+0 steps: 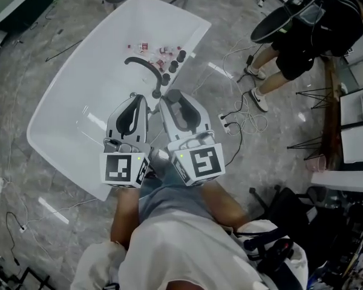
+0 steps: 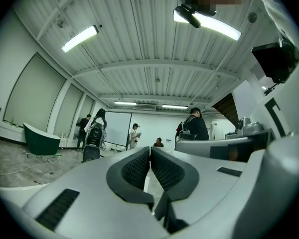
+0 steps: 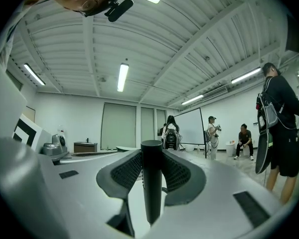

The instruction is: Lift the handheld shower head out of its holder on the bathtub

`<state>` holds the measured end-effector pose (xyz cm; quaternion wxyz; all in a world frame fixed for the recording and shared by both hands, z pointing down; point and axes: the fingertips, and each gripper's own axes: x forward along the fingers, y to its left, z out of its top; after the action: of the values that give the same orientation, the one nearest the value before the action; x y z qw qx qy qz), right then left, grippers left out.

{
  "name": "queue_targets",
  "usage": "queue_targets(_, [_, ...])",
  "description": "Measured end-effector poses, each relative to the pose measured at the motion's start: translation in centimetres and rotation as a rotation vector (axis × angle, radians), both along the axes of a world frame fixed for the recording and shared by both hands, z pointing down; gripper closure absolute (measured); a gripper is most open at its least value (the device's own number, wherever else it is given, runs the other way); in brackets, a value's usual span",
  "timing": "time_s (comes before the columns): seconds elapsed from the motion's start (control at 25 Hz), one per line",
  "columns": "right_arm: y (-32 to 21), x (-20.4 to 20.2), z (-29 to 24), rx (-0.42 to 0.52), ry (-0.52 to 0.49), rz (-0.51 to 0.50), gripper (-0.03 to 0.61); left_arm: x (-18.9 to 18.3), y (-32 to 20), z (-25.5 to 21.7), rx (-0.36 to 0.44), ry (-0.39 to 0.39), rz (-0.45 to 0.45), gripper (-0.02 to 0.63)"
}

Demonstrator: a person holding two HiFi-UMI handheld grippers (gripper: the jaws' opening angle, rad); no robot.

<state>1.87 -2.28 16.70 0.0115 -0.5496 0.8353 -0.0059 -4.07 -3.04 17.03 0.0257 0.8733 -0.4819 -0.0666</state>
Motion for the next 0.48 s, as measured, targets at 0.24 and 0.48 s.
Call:
queue_targets(0.24, [0.6, -0.3, -0.6, -0.003, -0.001, -0.003, 0.445, -0.7, 0.8, -0.5, -0.003, 0.004, -0.005, 0.595])
queue_targets(0.48, [1.8, -0.6, -0.6, -0.007, 0.001, -0.007, 0.445, -0.6, 1.9, -0.7, -0.006, 0.010, 0.000, 0.595])
